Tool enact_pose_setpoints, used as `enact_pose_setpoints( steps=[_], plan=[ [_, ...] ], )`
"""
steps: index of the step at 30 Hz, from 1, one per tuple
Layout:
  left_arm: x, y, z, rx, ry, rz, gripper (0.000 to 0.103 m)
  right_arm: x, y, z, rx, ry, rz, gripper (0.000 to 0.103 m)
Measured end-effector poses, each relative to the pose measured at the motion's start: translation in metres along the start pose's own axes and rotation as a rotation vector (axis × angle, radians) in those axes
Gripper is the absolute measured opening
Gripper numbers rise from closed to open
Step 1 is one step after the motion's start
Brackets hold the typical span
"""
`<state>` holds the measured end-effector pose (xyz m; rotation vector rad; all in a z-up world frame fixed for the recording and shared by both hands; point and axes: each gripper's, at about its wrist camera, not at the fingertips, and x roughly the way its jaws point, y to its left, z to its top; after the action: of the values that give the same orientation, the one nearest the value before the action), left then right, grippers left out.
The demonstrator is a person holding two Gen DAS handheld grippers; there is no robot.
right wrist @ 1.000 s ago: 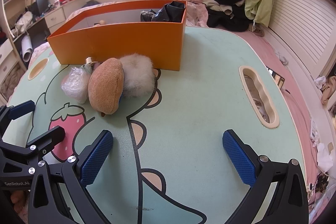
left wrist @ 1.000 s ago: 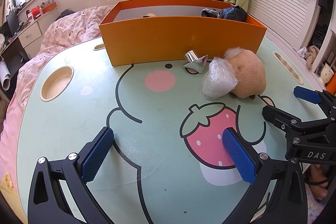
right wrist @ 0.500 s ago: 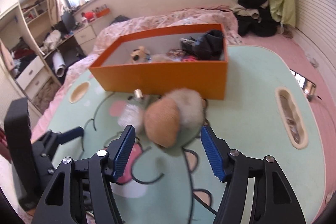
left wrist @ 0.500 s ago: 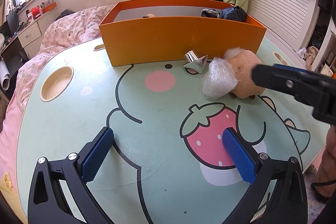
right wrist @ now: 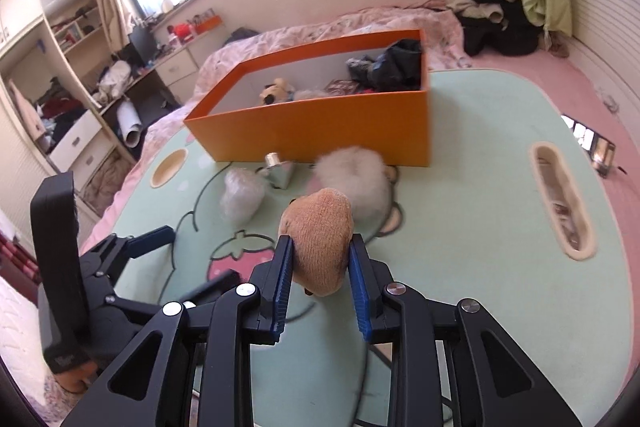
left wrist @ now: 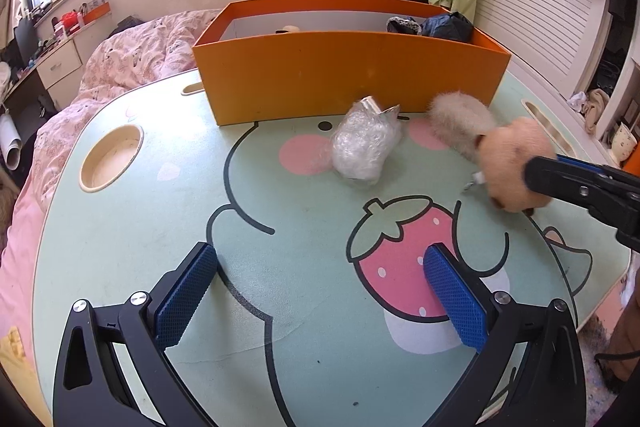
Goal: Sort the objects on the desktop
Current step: 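Grasp the peach fuzzy ball on the table with the right gripper, then grasp the clear plastic bag with the left gripper while the right gripper lifts the peach ball, then lower the plastic bag and peach ball into the orange box and open both grippers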
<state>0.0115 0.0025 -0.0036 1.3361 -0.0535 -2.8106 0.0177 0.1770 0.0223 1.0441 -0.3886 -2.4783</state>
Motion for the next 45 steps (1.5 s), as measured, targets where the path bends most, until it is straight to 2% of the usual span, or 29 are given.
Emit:
enact_pose_setpoints(
  steps=[2, 4, 8, 9, 10, 11, 13, 16, 18, 20, 21, 22, 25, 33, 39, 45],
  plan=[
    [0.000, 0.002, 0.002, -0.011, 0.004, 0.003, 0.103, -0.005, -0.005, 0.000, 0.006, -0.013, -0.005, 0.026],
    [-0.006, 0.006, 0.007, -0.021, -0.026, -0.028, 0.103, -0.008, -0.008, 0.000, 0.009, -0.023, -0.011, 0.026],
    [-0.019, 0.007, 0.024, 0.009, -0.097, -0.032, 0.103, -0.009, -0.012, 0.002, 0.024, -0.033, -0.010, 0.026],
    [-0.019, 0.007, 0.029, 0.023, -0.104, -0.030, 0.102, -0.009, -0.012, 0.001, 0.025, -0.030, -0.007, 0.026],
    [-0.017, 0.006, 0.036, 0.035, -0.104, -0.028, 0.096, -0.008, -0.012, 0.001, 0.025, -0.025, -0.006, 0.026],
    [-0.014, 0.005, 0.041, 0.044, -0.097, -0.033, 0.092, -0.007, -0.012, 0.000, 0.025, -0.019, -0.005, 0.026],
    [-0.003, 0.004, 0.051, 0.055, -0.065, -0.053, 0.076, -0.006, -0.012, -0.002, 0.029, -0.012, -0.001, 0.026],
    [0.023, -0.001, 0.056, 0.092, 0.019, -0.080, 0.075, -0.007, -0.013, -0.002, 0.031, -0.013, -0.004, 0.026],
    [0.030, -0.002, 0.054, 0.093, 0.033, -0.111, 0.074, -0.008, -0.014, -0.002, 0.030, -0.016, -0.008, 0.027],
    [0.027, -0.002, 0.053, 0.100, 0.013, -0.135, 0.058, -0.008, -0.015, -0.004, 0.028, -0.018, -0.007, 0.027],
    [0.025, -0.003, 0.053, 0.106, 0.013, -0.143, 0.037, -0.007, -0.015, -0.004, 0.028, -0.016, -0.008, 0.027],
    [0.024, -0.003, 0.053, 0.108, 0.013, -0.145, 0.034, -0.007, -0.015, -0.005, 0.029, -0.013, -0.007, 0.027],
    [0.015, 0.000, 0.051, 0.099, -0.011, -0.117, 0.034, -0.006, -0.014, -0.006, 0.027, -0.009, -0.007, 0.027],
    [-0.025, 0.014, 0.042, 0.054, -0.080, -0.160, 0.034, -0.010, -0.009, 0.000, 0.003, -0.017, -0.021, 0.027],
    [-0.042, 0.022, 0.076, 0.036, -0.148, -0.171, 0.034, -0.018, 0.003, 0.038, -0.035, -0.090, -0.020, 0.027],
    [-0.028, 0.027, 0.129, 0.006, -0.167, -0.174, 0.034, 0.003, 0.011, 0.101, -0.038, -0.095, -0.021, 0.027]
  ],
)
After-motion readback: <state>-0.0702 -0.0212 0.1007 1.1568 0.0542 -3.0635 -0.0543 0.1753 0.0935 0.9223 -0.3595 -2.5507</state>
